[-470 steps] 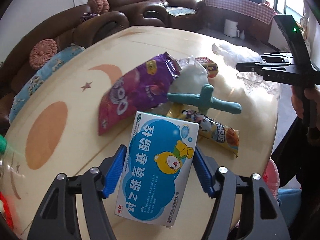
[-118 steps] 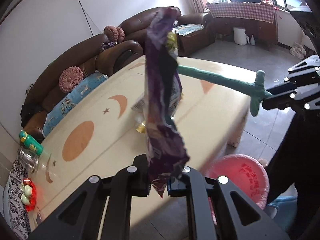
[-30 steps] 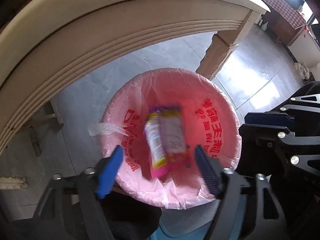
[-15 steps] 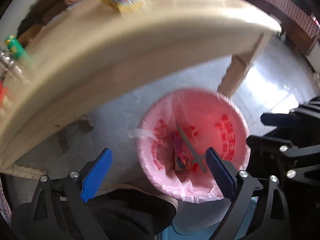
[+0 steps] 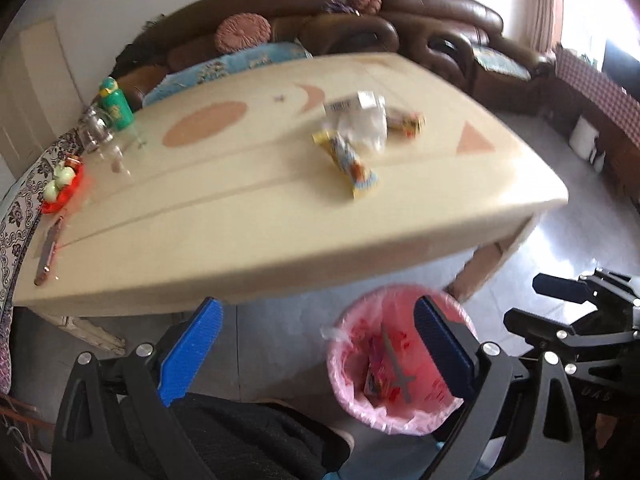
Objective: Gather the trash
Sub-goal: 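Move both grippers back over the table toward the candy bar and card box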
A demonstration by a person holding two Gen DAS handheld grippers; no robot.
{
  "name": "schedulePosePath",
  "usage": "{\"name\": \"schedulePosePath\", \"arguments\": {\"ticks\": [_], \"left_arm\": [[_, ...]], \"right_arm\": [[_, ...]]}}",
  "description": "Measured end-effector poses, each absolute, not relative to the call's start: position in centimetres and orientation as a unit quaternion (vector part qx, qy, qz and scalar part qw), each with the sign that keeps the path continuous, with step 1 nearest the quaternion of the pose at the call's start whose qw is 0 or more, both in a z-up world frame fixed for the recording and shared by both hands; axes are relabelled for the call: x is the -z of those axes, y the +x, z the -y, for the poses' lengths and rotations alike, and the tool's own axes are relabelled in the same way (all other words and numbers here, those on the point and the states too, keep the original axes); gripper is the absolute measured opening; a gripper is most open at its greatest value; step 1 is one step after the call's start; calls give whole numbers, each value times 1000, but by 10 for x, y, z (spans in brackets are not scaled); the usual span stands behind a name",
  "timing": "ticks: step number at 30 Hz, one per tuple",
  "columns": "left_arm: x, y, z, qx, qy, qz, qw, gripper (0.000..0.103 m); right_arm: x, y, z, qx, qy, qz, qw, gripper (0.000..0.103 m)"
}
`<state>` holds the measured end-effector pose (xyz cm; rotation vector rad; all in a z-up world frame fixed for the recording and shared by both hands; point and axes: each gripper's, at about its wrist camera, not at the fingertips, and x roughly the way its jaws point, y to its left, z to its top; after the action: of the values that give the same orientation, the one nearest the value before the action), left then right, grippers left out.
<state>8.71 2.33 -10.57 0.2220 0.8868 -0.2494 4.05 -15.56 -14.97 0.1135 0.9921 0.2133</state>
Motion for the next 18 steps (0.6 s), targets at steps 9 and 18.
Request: {"name": "schedulePosePath", "arguments": {"ticks": [9,18], "left_arm": [[60,107,-16,105,95,-397,907,95],[61,145,-4,107,56,-411,904,95]], "right_arm": [[97,56,172,-93,23,-418,903,59],[79,86,192,-91,-1,-398,913,66]]}}
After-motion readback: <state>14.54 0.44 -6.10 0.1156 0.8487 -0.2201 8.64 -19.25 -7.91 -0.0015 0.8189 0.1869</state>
